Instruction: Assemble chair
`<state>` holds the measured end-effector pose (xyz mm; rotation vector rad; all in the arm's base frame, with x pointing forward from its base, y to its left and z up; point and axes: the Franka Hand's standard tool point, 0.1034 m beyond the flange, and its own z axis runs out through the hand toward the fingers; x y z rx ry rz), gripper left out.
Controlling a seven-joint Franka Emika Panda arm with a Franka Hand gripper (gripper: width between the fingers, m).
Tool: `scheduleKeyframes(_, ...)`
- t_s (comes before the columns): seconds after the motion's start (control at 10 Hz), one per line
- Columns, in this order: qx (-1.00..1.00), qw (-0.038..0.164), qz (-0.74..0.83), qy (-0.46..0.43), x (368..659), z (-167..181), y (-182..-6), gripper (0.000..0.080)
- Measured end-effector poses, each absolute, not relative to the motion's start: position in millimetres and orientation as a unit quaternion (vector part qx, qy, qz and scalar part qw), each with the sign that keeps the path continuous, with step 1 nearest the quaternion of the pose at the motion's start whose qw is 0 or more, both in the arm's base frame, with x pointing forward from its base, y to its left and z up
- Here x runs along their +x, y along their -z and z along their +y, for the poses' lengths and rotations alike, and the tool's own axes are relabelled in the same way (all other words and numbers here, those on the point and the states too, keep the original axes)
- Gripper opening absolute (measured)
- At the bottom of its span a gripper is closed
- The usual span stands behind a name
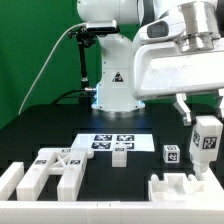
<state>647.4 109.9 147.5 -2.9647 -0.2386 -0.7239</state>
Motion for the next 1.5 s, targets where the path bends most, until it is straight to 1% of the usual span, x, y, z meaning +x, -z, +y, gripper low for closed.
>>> scheduleKeyframes(0.2,-0.968,0.043,-0.080,0.233,644.6,115.1,-132.2,0.0284)
scheduleKeyframes(0.4,-0.967,0.040,-0.085,0.237,646.7,110.4,-117.3,0.0284)
scheduleKeyframes(0.5,-0.966,0.040,-0.086,0.240,646.0,112.8,-112.7,0.0284)
scheduleKeyframes(0.7,-0.967,0.041,-0.086,0.237,644.9,113.8,-106.9,0.0284)
scheduleKeyframes(0.9,-0.964,0.042,-0.087,0.246,647.6,117.0,-106.2,0.0284)
scheduleKeyframes(1.3,-0.965,0.042,-0.088,0.242,641.7,118.5,-95.6,0.0284)
scheduleKeyframes(1.5,-0.964,0.042,-0.088,0.248,640.2,117.9,-93.6,0.0284)
